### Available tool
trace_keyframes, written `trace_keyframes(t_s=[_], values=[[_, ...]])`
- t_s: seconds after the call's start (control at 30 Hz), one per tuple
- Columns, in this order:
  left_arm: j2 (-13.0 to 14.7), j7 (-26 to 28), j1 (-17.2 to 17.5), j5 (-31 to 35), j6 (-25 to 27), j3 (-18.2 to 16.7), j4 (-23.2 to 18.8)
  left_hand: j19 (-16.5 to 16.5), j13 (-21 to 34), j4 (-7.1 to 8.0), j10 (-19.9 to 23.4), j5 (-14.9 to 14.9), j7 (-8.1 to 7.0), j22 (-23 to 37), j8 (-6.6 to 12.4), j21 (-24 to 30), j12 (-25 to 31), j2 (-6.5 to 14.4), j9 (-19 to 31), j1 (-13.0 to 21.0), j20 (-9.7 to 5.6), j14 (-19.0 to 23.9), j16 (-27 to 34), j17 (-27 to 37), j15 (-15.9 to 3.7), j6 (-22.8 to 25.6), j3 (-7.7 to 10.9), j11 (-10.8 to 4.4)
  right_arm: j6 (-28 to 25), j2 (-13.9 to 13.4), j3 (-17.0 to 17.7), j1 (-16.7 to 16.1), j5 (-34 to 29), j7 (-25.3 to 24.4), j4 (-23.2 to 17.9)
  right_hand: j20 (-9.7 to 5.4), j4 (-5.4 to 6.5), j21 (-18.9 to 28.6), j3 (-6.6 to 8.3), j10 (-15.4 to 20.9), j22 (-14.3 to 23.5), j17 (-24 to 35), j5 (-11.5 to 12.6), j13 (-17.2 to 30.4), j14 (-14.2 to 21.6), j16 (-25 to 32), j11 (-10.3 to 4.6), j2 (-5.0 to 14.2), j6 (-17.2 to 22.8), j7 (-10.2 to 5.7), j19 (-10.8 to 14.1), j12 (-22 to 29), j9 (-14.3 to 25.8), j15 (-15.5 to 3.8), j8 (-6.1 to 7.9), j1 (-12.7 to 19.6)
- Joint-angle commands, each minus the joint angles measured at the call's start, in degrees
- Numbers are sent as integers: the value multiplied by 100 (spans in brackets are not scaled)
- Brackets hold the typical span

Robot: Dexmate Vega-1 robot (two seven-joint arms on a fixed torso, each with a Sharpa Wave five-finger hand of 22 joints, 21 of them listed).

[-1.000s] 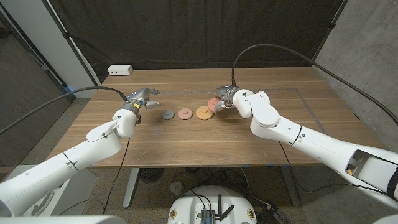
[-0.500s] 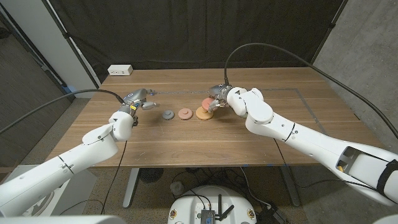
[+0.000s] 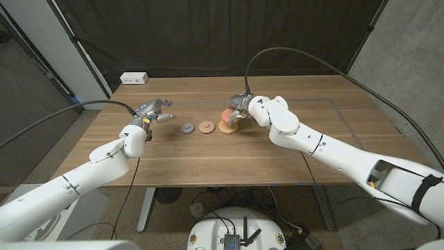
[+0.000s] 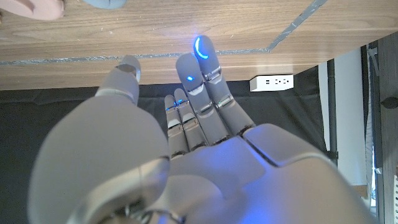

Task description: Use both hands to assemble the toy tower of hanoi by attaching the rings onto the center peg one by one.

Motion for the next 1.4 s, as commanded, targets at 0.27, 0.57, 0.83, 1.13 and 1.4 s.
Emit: trace_keyframes(t_s=[0.27, 0.57, 0.83, 1.13, 1.4], values=[[-159, 52, -110, 30, -76, 78, 144, -30, 39, -2, 42, 31, -2, -19, 16, 53, -14, -20, 28, 17, -657, 11, 61, 10, -327, 48, -10, -4, 65, 226, -101, 155, 244, -156, 368, -302, 347, 14, 419, 1253, 18, 13, 47, 496, 62, 59, -1214, 321, 957, -908, 33, 11, 40, 17, 5, -238], [-182, 16, -176, 52, -52, 111, 168, -43, 38, 1, 73, 35, -10, -56, 13, 89, -14, -14, 28, 17, -656, -3, 58, -10, -327, 58, -8, 12, -12, 280, -208, 231, 262, -193, 485, -301, 351, 5, 448, 1272, 12, 12, 53, 517, 69, 60, -1204, 312, 966, -903, 32, -10, 41, 18, -2, -272], [-210, -10, -218, 57, -39, 141, 186, -54, 40, 2, 93, 41, -11, -102, 12, 135, -20, -9, 29, 19, -656, 0, 76, -11, -327, 73, -5, 8, -107, 310, -318, 272, 236, -190, 598, -302, 355, 0, 474, 1305, 11, 12, 55, 534, 74, 60, -1205, 303, 979, -904, 33, -25, 42, 18, -8, -308], [-248, -24, -262, 49, -64, 183, 238, -78, 46, 4, 89, 46, -5, -135, 7, 163, -27, -1, 30, 17, -655, 2, 92, -5, -327, 74, 0, 9, -147, 346, -387, 296, 298, -212, 657, -302, 355, 8, 495, 1312, 20, 13, 58, 550, 76, 61, -1202, 297, 988, -901, 45, -42, 43, 18, -12, -329], [-263, -14, -254, 26, -61, 179, 244, -95, 51, 5, 100, 50, 0, -176, 5, 201, -30, 2, 30, 13, -654, -4, 102, -8, -327, 82, 2, 10, -206, 363, -470, 342, 296, -182, 712, -302, 354, 3, 518, 1315, 18, 13, 60, 563, 79, 62, -1203, 295, 994, -903, 43, -60, 44, 17, -17, -347]])
